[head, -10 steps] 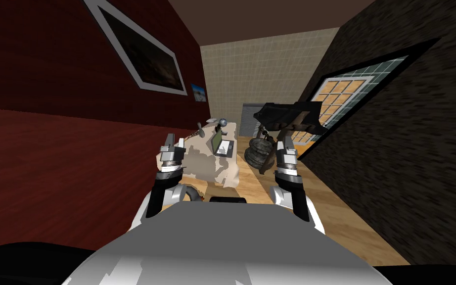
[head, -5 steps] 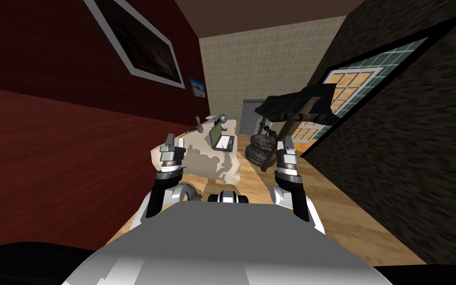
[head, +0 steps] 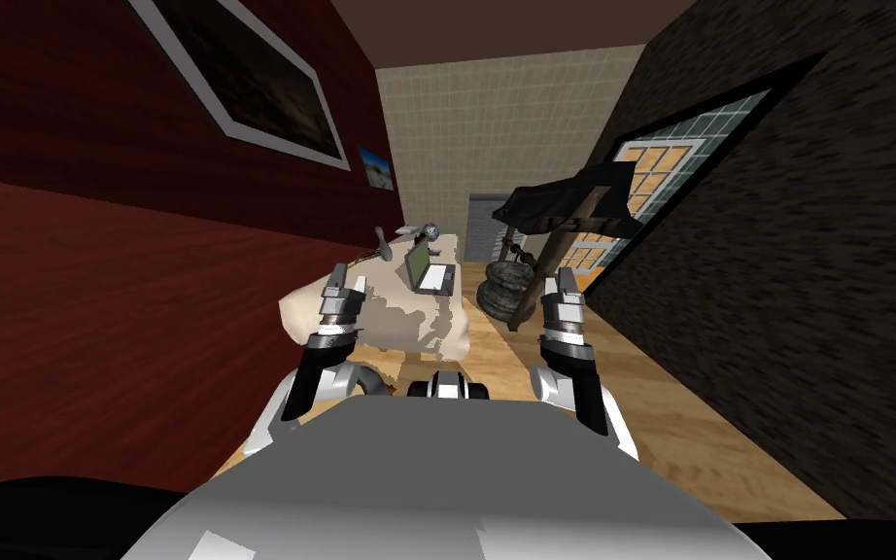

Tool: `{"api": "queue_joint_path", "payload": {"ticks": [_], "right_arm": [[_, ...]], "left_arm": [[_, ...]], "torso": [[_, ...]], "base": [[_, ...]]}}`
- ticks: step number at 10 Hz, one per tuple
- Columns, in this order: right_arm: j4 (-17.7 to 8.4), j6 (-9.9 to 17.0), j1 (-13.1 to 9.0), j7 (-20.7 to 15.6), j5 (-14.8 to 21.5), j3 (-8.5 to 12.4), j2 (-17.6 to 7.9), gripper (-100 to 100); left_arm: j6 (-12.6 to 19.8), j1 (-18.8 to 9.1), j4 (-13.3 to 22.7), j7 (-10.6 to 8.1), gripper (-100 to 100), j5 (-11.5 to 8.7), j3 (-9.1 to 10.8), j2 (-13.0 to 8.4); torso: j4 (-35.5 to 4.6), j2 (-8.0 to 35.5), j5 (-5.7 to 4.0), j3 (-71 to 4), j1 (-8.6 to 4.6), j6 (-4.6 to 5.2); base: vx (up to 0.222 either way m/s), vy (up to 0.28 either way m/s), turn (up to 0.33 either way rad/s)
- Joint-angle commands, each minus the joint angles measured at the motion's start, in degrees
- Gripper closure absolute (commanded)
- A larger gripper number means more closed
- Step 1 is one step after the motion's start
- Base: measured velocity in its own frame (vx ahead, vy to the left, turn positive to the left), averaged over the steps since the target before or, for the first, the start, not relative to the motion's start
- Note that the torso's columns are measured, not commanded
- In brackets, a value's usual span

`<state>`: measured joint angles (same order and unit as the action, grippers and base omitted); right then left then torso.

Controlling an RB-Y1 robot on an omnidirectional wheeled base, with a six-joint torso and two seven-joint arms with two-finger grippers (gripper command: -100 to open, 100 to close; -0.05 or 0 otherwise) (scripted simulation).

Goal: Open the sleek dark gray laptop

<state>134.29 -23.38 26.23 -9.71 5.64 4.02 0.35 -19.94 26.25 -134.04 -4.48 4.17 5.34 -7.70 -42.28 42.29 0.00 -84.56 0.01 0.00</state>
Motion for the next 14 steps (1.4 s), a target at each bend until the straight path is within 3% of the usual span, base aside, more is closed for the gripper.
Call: {"api": "queue_joint_path", "payload": {"ticks": [1, 12, 14], "right_arm": [[0.0, 0.0, 0.0, 0.0, 0.0, 0.0, 0.0, 0], [0.0, 0.0, 0.0, 0.0, 0.0, 0.0, 0.0, 0], [0.0, 0.0, 0.02, 0.0, 0.0, 0.01, 0.0, 0]], "left_arm": [[2.1, -1.04, 2.87, -0.32, -100, -0.51, 2.72, -3.12], [15.11, -5.14, 15.43, -0.61, -100, -1.56, 14.67, -16.41], [16.59, -5.5, 16.47, -0.59, -100, -1.44, 15.63, -17.46]], "torso": [[0.0, 0.01, 0.0, 0.0, 0.02, 0.0], [0.0, -0.03, -0.02, -0.02, -0.06, -0.01], [0.01, -0.07, -0.01, -0.04, -0.03, -0.05]], "base": [[-0.037, 0.061, -0.16], [-0.048, 0.063, -0.234], [-0.025, 0.033, -0.111]]}}
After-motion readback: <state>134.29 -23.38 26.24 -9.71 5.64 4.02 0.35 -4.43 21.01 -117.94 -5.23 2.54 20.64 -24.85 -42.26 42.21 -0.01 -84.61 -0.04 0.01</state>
